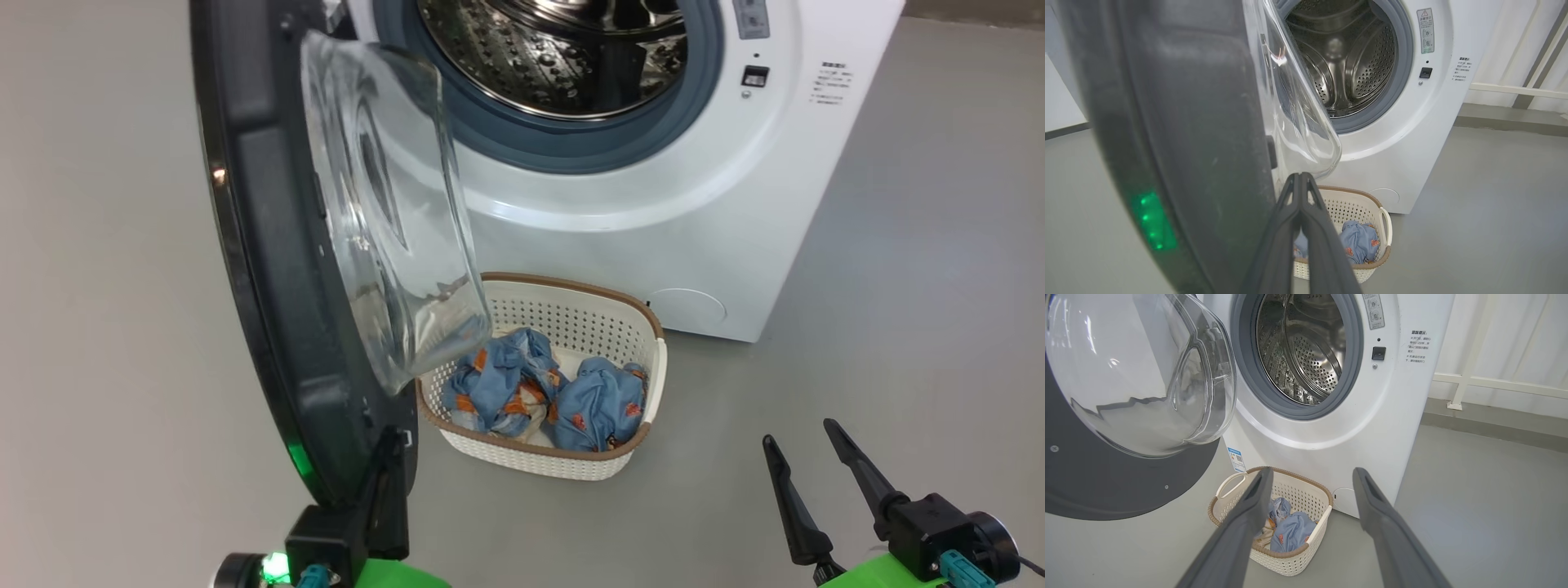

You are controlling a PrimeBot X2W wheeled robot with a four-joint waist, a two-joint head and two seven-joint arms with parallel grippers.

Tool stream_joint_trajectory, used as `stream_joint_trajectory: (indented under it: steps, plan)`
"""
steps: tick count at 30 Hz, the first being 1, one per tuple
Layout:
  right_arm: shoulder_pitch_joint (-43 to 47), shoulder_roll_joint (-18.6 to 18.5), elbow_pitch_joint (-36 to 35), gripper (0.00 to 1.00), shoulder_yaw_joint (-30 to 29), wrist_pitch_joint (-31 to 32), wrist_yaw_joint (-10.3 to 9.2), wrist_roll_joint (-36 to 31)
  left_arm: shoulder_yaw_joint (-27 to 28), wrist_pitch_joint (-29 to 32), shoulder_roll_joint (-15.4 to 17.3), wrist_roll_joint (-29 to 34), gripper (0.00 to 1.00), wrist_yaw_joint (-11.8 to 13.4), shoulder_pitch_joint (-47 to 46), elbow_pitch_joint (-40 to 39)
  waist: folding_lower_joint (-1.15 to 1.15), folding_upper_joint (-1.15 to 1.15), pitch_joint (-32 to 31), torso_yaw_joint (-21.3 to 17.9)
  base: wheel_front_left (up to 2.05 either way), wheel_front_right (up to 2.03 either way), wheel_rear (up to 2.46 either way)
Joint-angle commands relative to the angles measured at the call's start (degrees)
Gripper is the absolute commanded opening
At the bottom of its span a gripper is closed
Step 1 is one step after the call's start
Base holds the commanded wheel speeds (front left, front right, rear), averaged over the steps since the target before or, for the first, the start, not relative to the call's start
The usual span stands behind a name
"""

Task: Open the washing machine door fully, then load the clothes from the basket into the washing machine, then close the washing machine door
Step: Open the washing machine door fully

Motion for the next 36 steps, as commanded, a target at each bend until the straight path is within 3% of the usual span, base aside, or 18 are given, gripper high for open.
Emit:
stream_joint_trajectory:
  steps: [1,17,28,36]
  plan:
    - [-1.0,-0.2,-1.5,1.0,1.2,-0.7,0.09,0.0,3.0,-0.6,1.6,0.4,0.0,1.1,-0.6,-1.6,0.0,0.0,-0.5,1.1,0.0,0.0,0.0]
    - [-1.4,-0.2,-1.6,1.0,2.0,-0.7,0.09,0.3,7.1,-0.7,6.0,-1.1,0.0,0.6,-1.9,-0.2,0.0,0.0,-0.3,2.0,0.0,0.0,0.0]
    - [-2.6,-1.6,-2.2,1.0,1.7,-0.7,0.09,0.7,14.3,-3.9,7.8,-4.0,0.0,1.7,-4.4,3.2,0.0,0.0,2.6,0.2,0.0,0.0,0.0]
    - [-3.8,-2.9,-3.1,1.0,1.6,-0.7,0.09,0.9,19.7,-5.7,9.1,-6.9,0.0,1.1,-5.8,5.4,0.0,0.0,5.4,-0.6,0.0,0.0,0.0]
